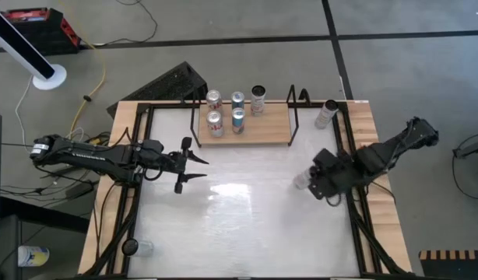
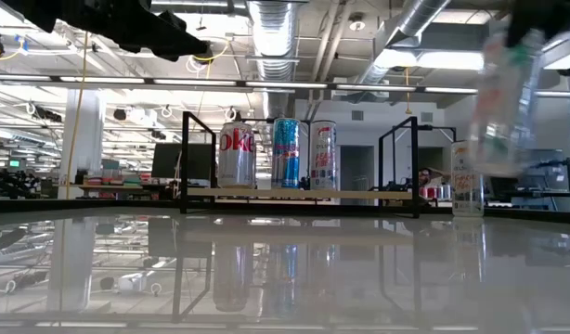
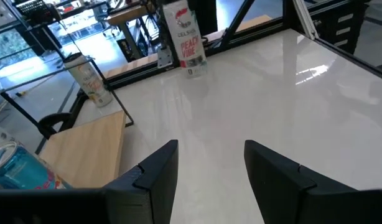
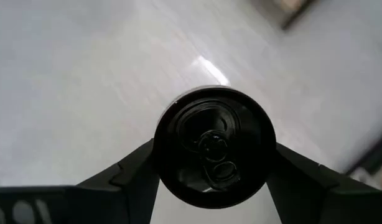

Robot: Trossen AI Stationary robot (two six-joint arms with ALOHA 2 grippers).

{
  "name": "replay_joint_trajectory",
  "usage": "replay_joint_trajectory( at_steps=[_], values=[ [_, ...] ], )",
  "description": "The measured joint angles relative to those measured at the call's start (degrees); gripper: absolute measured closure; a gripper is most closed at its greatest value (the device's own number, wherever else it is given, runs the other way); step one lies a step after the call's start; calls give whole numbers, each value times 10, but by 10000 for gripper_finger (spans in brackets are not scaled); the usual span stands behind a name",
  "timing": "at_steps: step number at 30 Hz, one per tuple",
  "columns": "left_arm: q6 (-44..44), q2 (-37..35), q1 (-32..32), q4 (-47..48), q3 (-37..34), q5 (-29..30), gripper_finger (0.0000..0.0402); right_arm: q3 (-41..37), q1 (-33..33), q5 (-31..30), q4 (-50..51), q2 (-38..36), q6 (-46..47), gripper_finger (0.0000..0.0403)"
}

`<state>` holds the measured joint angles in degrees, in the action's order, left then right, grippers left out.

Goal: Place canned beverage on shelf
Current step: Put the white pink soda can on the shelf aligned with the other white pink soda can

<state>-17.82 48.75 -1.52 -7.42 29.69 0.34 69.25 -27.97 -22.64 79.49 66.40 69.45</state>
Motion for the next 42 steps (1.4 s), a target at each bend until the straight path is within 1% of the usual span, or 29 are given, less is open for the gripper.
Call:
replay_joint_trajectory(
  at_steps=[6,9,12,15,17,19,23,28,31,36,42],
  values=[
    [-15,0,0,1,0,-3,233,69,120,7,-105,66,-314,132],
    [-27,0,0,-2,0,-19,233,103,175,35,-153,99,-485,132],
    [-36,0,1,-18,0,-23,233,133,240,91,-188,124,-624,132],
    [-34,-1,11,-28,0,-25,233,149,314,165,-212,144,-727,132],
    [-31,0,20,-27,0,-24,233,154,359,208,-223,157,-779,132],
    [-26,-1,29,-27,0,-25,233,163,397,237,-229,174,-825,132],
    [-30,-1,43,-27,0,-24,233,186,443,257,-223,212,-895,132],
    [-29,-7,61,-22,0,-34,233,249,469,256,-184,266,-994,132],
    [-26,-16,68,-13,0,-51,233,297,487,256,-164,300,-1038,132],
    [-26,-30,75,-6,0,-67,233,370,516,246,-123,362,-1092,132],
    [-32,-33,77,12,0,-76,233,428,541,241,-93,421,-1136,132]
  ],
)
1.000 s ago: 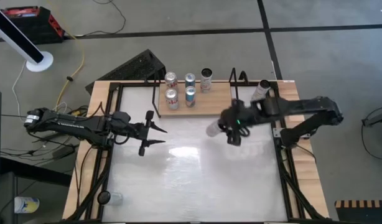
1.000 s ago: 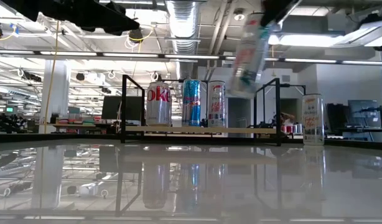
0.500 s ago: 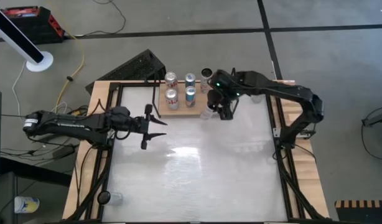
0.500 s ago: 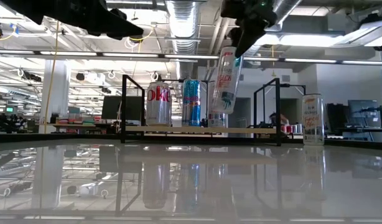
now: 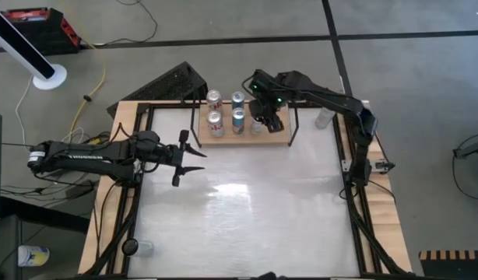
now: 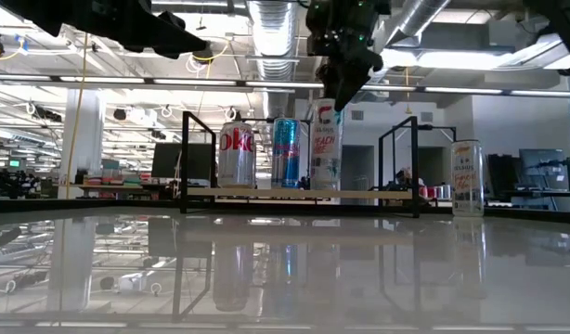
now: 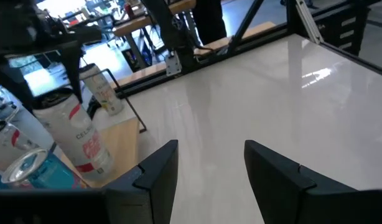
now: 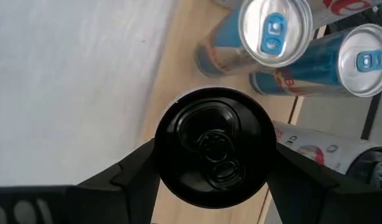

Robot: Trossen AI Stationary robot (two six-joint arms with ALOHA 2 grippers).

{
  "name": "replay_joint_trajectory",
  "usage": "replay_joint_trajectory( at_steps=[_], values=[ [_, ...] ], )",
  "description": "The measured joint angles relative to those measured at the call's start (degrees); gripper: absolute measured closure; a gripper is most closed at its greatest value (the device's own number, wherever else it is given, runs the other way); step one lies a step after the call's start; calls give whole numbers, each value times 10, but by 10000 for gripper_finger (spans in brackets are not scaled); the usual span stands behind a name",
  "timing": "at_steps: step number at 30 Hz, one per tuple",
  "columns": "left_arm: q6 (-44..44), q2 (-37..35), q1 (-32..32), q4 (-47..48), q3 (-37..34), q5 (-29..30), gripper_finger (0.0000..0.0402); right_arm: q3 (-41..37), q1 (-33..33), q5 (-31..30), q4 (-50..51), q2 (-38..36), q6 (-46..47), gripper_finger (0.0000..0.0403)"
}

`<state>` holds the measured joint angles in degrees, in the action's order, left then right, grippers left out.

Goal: Place canned beverage on shelf
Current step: Put the white pink soda can on the shelf aligned with the other white pink soda can

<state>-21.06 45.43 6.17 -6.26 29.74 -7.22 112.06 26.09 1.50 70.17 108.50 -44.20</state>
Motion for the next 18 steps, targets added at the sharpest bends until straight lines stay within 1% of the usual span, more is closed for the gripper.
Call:
replay_joint_trajectory(
  at_steps=[5,11,15,18],
  values=[
    [-8,0,0,3,0,0,233,30,13,2,26,27,-15,132],
    [-16,0,0,3,0,0,233,32,24,31,43,34,-20,132],
    [-21,0,4,3,0,0,233,32,25,37,42,34,-19,132],
    [-17,0,10,3,0,0,233,32,30,57,41,34,-20,132]
  ],
)
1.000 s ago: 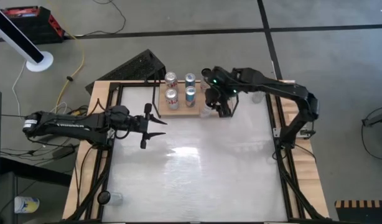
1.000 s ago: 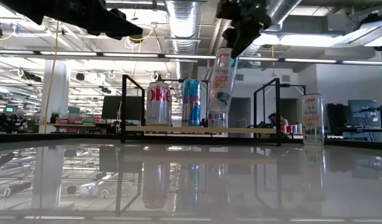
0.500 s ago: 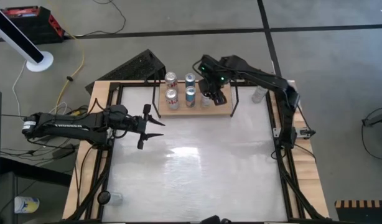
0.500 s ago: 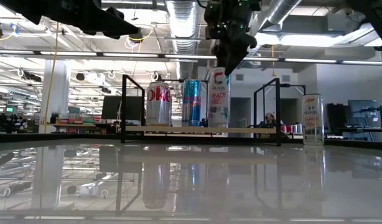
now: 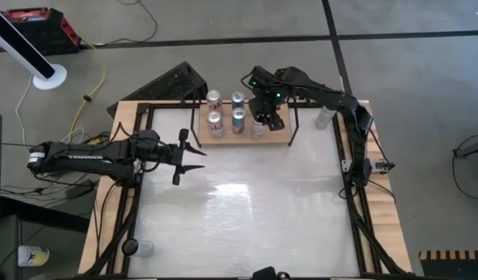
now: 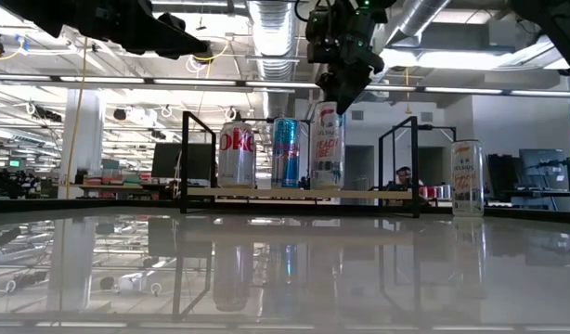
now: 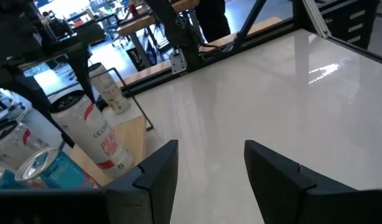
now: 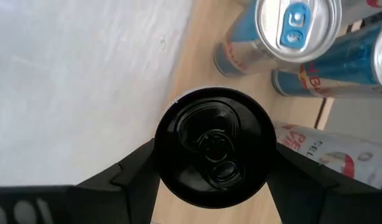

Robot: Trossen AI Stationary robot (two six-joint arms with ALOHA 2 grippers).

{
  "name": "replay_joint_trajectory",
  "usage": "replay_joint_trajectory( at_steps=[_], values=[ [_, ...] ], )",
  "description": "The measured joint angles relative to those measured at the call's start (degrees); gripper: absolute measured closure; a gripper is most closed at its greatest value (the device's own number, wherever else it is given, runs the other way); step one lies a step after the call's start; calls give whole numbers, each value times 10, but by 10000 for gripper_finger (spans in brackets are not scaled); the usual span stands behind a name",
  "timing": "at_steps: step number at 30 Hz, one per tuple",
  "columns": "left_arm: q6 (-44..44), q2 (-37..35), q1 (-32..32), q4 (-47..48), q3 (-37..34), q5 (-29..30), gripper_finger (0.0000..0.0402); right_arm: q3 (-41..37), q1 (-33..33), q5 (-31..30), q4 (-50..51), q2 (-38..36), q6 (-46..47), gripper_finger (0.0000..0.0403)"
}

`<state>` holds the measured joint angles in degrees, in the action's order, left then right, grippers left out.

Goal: Place canned beverage on shelf
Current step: Put the white pink soda can on the shelf aligned with the other white pink soda can

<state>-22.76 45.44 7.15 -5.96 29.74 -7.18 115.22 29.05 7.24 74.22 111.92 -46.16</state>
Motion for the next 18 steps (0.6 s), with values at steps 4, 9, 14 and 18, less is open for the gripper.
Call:
replay_joint_trajectory(
  at_steps=[4,9,14,18],
  values=[
    [10,0,2,0,0,0,233,0,3,8,-8,0,-4,132],
    [10,0,2,0,0,0,233,0,5,4,-11,0,-8,132],
    [10,0,2,1,0,0,233,-4,8,5,-11,0,-8,132],
    [10,0,2,5,0,0,233,-15,9,5,-12,-2,-8,132]
  ],
)
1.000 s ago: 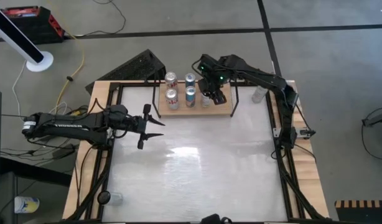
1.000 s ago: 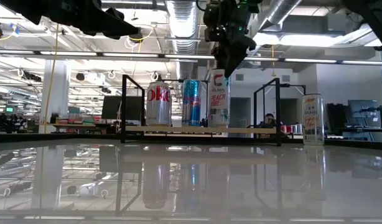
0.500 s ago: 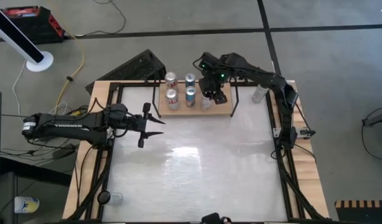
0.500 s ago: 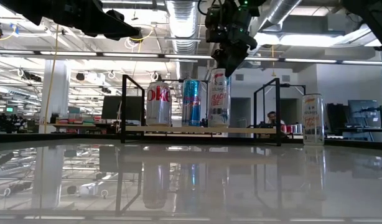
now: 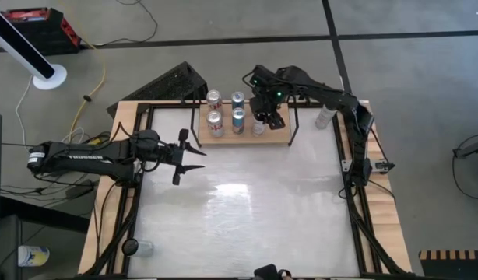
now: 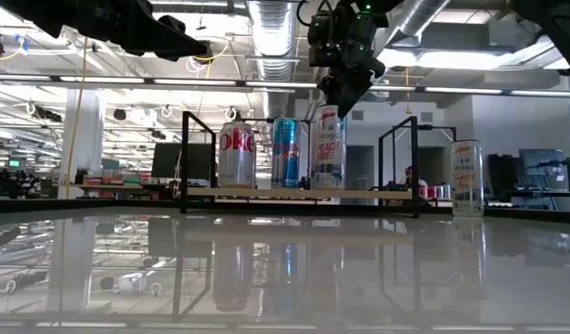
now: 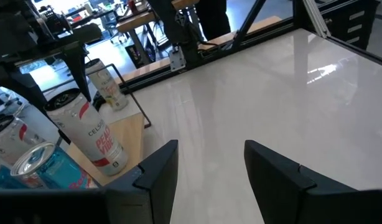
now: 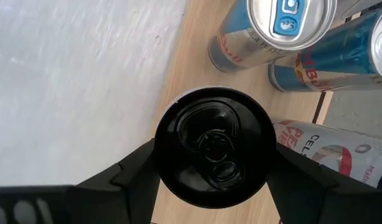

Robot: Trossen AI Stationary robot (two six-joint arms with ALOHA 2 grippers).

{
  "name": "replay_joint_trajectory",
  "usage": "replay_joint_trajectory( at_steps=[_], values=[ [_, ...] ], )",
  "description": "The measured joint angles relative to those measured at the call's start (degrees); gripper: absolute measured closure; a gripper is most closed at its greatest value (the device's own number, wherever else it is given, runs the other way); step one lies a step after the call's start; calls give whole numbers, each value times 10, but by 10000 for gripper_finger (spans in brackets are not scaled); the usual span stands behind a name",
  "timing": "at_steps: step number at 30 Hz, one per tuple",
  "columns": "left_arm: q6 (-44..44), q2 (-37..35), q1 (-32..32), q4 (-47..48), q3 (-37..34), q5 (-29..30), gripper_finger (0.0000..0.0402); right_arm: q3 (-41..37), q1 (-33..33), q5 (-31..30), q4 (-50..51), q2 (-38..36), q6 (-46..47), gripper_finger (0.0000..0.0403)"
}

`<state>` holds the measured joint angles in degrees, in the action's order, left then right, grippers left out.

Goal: Place canned beverage on shelf
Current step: Put the white pink soda can on the shelf aligned with the other white pink soda can, then put the top white yellow soda can on the shelf

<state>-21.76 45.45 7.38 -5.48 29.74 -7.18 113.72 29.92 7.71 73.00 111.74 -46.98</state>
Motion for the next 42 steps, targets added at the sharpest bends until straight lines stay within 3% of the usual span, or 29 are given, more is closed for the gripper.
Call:
replay_joint_trajectory(
  at_steps=[5,14,28,37,42],
  values=[
    [0,0,0,1,0,0,233,-4,3,1,-6,-1,4,131],
    [0,0,0,1,0,0,233,-6,2,-4,-20,0,30,58],
    [0,0,0,0,0,0,233,-6,-13,-146,-2,0,67,59],
    [-6,0,0,-7,0,0,233,-6,-13,-124,58,-25,154,62],
    [-9,0,0,-15,0,-9,233,-6,-5,-104,63,-82,199,79]
  ],
)
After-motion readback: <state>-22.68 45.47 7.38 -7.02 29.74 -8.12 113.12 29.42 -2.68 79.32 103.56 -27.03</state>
